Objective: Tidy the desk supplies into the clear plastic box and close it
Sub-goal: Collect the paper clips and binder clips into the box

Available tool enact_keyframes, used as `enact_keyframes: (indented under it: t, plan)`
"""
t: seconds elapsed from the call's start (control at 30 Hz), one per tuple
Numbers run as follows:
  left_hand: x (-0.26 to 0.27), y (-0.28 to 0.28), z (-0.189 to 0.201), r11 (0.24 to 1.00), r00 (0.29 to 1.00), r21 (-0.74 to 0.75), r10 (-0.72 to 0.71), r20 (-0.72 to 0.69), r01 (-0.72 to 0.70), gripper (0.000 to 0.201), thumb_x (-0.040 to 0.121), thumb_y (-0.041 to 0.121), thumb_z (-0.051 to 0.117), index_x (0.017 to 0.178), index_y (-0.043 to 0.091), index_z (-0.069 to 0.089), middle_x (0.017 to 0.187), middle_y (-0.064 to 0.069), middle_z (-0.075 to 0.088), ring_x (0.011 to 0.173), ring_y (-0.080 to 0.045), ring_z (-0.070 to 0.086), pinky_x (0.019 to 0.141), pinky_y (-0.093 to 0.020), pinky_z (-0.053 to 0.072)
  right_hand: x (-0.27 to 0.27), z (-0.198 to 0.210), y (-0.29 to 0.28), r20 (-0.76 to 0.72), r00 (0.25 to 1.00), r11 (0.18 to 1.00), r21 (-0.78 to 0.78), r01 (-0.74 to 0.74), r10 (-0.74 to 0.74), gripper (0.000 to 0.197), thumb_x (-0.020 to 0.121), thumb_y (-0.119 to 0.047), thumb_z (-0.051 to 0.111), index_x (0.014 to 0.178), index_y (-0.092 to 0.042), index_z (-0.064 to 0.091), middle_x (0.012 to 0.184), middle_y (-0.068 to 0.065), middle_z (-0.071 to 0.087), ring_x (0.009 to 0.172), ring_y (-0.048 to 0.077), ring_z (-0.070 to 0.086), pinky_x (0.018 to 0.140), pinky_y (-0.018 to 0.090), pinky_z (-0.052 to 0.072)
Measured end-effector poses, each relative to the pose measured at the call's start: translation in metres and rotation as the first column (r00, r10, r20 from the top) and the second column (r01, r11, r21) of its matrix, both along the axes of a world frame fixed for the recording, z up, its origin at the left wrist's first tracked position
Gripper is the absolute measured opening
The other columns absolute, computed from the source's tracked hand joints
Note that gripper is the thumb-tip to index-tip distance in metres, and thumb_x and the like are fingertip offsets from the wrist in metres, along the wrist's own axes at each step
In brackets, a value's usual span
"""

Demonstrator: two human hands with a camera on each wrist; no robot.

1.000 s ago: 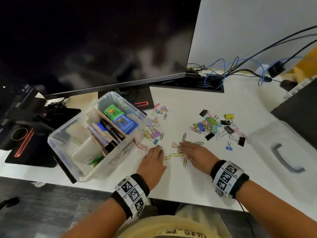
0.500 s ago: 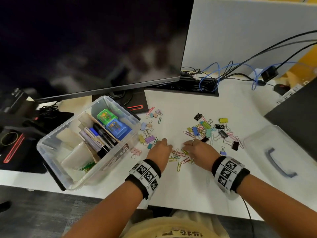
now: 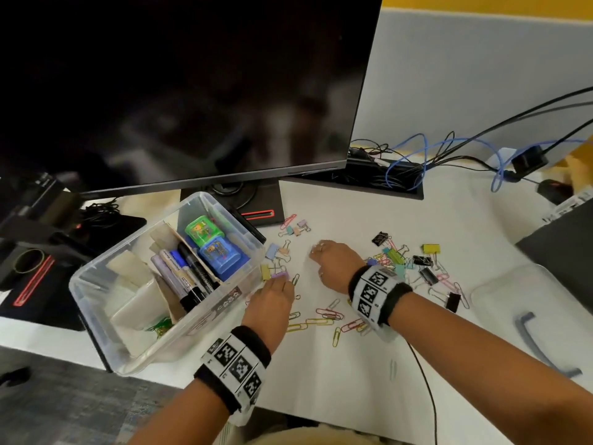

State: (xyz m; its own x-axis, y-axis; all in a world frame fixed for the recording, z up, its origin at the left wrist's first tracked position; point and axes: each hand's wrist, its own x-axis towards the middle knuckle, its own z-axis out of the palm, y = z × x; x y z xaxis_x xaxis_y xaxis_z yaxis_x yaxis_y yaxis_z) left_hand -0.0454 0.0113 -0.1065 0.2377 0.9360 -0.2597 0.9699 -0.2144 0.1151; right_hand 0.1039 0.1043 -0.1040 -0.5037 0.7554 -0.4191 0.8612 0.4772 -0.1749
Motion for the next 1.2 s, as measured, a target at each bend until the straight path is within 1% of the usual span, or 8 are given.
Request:
enact_keyframes:
  t: [0.1,0.2,0.33,0.5,0.7,0.87,1.0,1.2]
  plan:
    - [0.000,0.002,-0.004,1.000,0.999,0.010,0.022,0.031,-0.023,0.048,0.089,-0.003,0.039,0.136,0.006,0.035,0.145,-0.010,0.038,0.134,-0.021,0.037,0.110,-0.028,0.037,-0.007,0.007,0.013,-0.058,0.998,0.994,0.107,0.012,-0.005,0.043,0.090,-0.010,0.043,0.132,-0.005,0.045,0.137,0.014,0.048,0.125,0.029,0.041,0.103,0.038,0.039]
    - [-0.003,0.005,-0.009,0.999,0.998,-0.027,0.024,0.061,-0.023,0.041,0.091,0.000,0.040,0.132,0.003,0.042,0.142,-0.013,0.041,0.132,-0.026,0.038,0.110,-0.035,0.036,-0.025,0.006,0.033,-0.191,0.981,0.997,0.058,0.047,-0.035,0.057,0.090,-0.005,0.043,0.144,-0.011,0.027,0.152,0.010,0.031,0.138,0.026,0.029,0.113,0.035,0.029]
    - [-0.009,0.007,-0.011,0.999,0.999,-0.025,-0.046,0.006,0.046,0.041,0.091,0.001,0.036,0.132,0.004,0.041,0.141,-0.012,0.041,0.134,-0.024,0.036,0.114,-0.030,0.029,-0.019,-0.004,0.034,-0.123,0.992,0.999,-0.043,0.007,-0.012,0.060,0.091,-0.002,0.039,0.146,-0.012,0.017,0.157,0.006,0.017,0.145,0.023,0.013,0.119,0.037,0.021]
    - [-0.010,0.012,-0.013,0.992,0.988,-0.019,-0.129,-0.083,0.128,0.047,0.092,0.002,0.033,0.139,0.003,0.033,0.144,-0.012,0.037,0.138,-0.023,0.030,0.117,-0.029,0.022,0.003,0.000,0.035,-0.012,0.995,0.985,0.137,0.103,-0.102,0.052,0.089,-0.005,0.039,0.140,-0.008,0.031,0.148,0.010,0.035,0.137,0.027,0.029,0.109,0.040,0.032]
    - [-0.012,0.012,-0.002,0.999,0.978,-0.012,0.036,0.204,-0.034,0.038,0.096,0.004,0.036,0.134,0.007,0.042,0.134,-0.007,0.050,0.124,-0.019,0.047,0.105,-0.023,0.037,-0.044,0.009,0.054,-0.112,0.993,0.993,0.099,0.060,-0.049,0.056,0.088,-0.001,0.042,0.142,-0.006,0.028,0.152,0.010,0.029,0.142,0.027,0.022,0.118,0.035,0.022]
    - [-0.015,0.011,0.009,0.992,0.949,-0.069,0.125,0.291,-0.110,0.033,0.100,0.010,0.033,0.132,0.008,0.043,0.126,-0.008,0.056,0.116,-0.020,0.053,0.095,-0.025,0.041,-0.041,0.003,0.045,0.101,0.988,0.982,0.141,-0.128,0.115,0.061,0.088,-0.003,0.040,0.145,-0.009,0.021,0.155,0.006,0.022,0.146,0.026,0.010,0.118,0.042,0.017]
    - [-0.009,0.010,0.013,0.984,0.965,-0.136,0.146,0.219,-0.118,0.030,0.098,0.006,0.032,0.124,0.000,0.046,0.127,-0.016,0.053,0.115,-0.030,0.052,0.095,-0.037,0.042,-0.017,0.007,0.022,0.119,0.945,0.930,0.176,-0.321,0.304,0.059,0.087,-0.003,0.042,0.144,-0.013,0.027,0.154,0.002,0.026,0.147,0.024,0.004,0.119,0.043,0.006]
    - [-0.005,0.013,0.016,0.990,0.997,-0.123,-0.071,-0.032,0.067,0.030,0.096,0.003,0.030,0.123,0.001,0.043,0.123,-0.016,0.049,0.110,-0.023,0.055,0.078,-0.022,0.042,0.038,0.009,-0.033,0.118,0.950,0.951,0.082,-0.300,0.289,0.069,0.086,0.001,0.038,0.148,-0.015,0.014,0.158,0.001,0.013,0.147,0.022,-0.004,0.120,0.038,0.000]
